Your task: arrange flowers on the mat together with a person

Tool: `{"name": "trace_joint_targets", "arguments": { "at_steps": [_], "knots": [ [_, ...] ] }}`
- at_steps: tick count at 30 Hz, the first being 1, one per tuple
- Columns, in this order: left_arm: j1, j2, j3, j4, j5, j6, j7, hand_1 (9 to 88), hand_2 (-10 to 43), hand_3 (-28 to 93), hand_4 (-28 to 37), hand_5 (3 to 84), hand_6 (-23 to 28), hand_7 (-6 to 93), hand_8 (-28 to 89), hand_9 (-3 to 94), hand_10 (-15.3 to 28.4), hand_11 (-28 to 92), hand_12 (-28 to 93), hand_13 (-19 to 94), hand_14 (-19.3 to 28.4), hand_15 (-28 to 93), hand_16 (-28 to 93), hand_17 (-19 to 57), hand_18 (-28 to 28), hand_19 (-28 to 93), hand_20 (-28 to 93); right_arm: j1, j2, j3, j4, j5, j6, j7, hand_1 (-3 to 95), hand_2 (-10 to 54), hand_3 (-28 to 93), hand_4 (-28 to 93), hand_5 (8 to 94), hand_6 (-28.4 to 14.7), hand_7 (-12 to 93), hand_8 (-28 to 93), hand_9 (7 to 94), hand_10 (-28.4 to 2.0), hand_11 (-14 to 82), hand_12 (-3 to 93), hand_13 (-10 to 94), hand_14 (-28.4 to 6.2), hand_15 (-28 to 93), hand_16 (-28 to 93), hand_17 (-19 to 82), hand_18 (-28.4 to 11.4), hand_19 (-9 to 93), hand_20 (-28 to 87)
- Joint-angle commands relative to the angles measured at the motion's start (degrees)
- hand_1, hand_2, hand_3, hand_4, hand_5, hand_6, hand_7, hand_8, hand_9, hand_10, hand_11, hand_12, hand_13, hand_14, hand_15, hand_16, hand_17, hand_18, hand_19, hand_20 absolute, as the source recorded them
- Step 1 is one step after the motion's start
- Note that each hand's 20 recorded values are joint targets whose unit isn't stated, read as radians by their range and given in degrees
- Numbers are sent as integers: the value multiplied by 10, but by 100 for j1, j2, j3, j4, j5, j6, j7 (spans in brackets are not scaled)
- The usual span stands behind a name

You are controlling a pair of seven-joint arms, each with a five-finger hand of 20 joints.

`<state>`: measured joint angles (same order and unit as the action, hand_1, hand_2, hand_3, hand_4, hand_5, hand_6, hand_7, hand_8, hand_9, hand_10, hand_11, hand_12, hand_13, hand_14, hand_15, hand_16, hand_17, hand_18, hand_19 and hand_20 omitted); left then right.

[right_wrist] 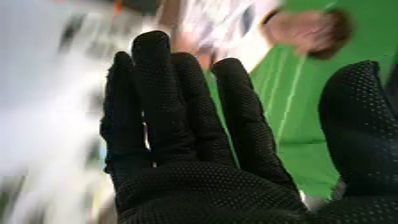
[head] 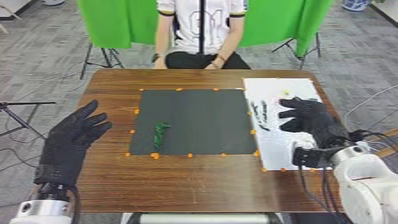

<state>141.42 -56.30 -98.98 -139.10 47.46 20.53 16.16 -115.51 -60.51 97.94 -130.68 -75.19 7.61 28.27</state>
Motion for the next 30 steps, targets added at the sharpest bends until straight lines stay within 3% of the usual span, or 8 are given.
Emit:
{"name": "trace_joint_targets", "arguments": {
  "at_steps": [1,5,10,17,20,24,30],
  "knots": [
    [73,18,27,26,-16,74,22,217,60,781,-283,383,89,133,-96,351,203,259,100,240,274,533,-105,-71,247,543,228,148,665,-545,30,-2177,411,1121,268,38,676,-233,511,-55,131,-109,500,-202,179,146,499,-191,626,69,235,-228,761,81],
    [71,31,45,22,-11,72,23,217,61,780,-283,383,89,134,-96,352,203,259,100,241,274,534,-104,-72,247,543,228,182,918,-847,144,-3521,332,1589,271,39,671,-231,508,-60,123,-104,497,-210,180,143,513,-193,650,76,259,-232,806,36],
    [37,28,58,31,4,48,-1,217,61,780,-283,383,89,133,-96,351,202,259,100,241,274,533,-105,-71,247,544,228,243,1056,-1014,234,-4180,311,1967,276,28,670,-229,505,-61,120,-104,490,-213,173,143,522,-190,655,78,279,-233,827,13],
    [10,19,63,33,28,11,-73,218,61,780,-283,383,89,133,-96,351,203,259,99,241,274,533,-105,-71,247,544,228,448,1174,-1105,475,-4931,-556,2788,292,19,655,-220,511,-68,109,-100,494,-226,160,143,544,-194,659,79,309,-240,867,-45],
    [21,5,69,35,15,12,-61,218,61,780,-283,383,89,133,-96,351,203,259,99,240,274,534,-105,-71,247,544,228,547,1134,-1036,557,-4832,-1099,3059,301,15,652,-218,515,-73,104,-100,497,-231,157,143,554,-196,664,79,322,-244,880,-53],
    [88,42,64,21,-3,56,14,218,61,780,-283,383,89,133,-96,351,204,258,99,240,274,533,-105,-72,247,544,227,664,1142,-1120,701,-4984,-1408,3280,321,11,644,-209,523,-81,96,-96,502,-240,149,143,564,-195,673,79,341,-244,919,-142],
    [86,80,78,22,-16,82,73,218,61,780,-283,383,89,132,-96,351,204,258,99,241,274,534,-105,-71,246,544,227,739,1198,-1153,888,-5221,-1969,3417,382,-38,670,-212,524,-81,93,-94,506,-233,152,145,571,-187,678,81,356,-236,931,-165]
  ]
}}
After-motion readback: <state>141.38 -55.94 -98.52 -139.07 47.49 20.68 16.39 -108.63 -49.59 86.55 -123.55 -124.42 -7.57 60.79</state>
